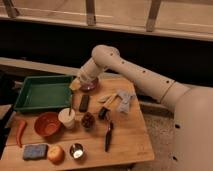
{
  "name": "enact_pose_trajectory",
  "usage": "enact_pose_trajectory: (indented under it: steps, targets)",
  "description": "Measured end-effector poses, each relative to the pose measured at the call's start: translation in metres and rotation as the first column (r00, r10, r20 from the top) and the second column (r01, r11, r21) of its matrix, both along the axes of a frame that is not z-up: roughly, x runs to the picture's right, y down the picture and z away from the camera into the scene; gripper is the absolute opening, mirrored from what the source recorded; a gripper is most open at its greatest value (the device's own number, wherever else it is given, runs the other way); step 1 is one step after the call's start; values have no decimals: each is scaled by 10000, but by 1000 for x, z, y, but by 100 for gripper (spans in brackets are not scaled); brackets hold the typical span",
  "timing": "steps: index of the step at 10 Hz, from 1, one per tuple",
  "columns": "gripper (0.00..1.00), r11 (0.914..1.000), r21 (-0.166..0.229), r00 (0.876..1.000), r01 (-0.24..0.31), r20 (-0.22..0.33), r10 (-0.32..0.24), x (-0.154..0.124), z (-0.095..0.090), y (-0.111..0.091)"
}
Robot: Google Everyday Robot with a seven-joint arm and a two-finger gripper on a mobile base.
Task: Place fork in paper cup
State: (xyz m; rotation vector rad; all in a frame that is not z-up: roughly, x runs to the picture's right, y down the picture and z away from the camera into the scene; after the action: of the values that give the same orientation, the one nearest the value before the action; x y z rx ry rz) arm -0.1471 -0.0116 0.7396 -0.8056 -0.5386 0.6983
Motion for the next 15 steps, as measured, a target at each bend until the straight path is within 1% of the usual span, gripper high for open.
enact_pose_trajectory:
  steps: [2,4,5,6,8,10,12,15]
  targets:
    - [17,9996,-65,9997,-259,10,259,3,8,12]
    - [17,9983,-162,9983,-559,131,561,4,14,21]
    - [17,9977,-233,9977,-641,218,646,3,18,28]
    - [17,9974,-255,9974,-670,258,676,2,19,30]
    - [17,9967,-497,9965,-642,506,667,-5,26,43]
    - [17,9956,-804,9964,-472,666,526,-14,39,62]
    - [17,9941,-1023,9963,-357,747,434,-18,47,72]
    - [17,9937,-1116,9964,-81,833,175,-27,51,75]
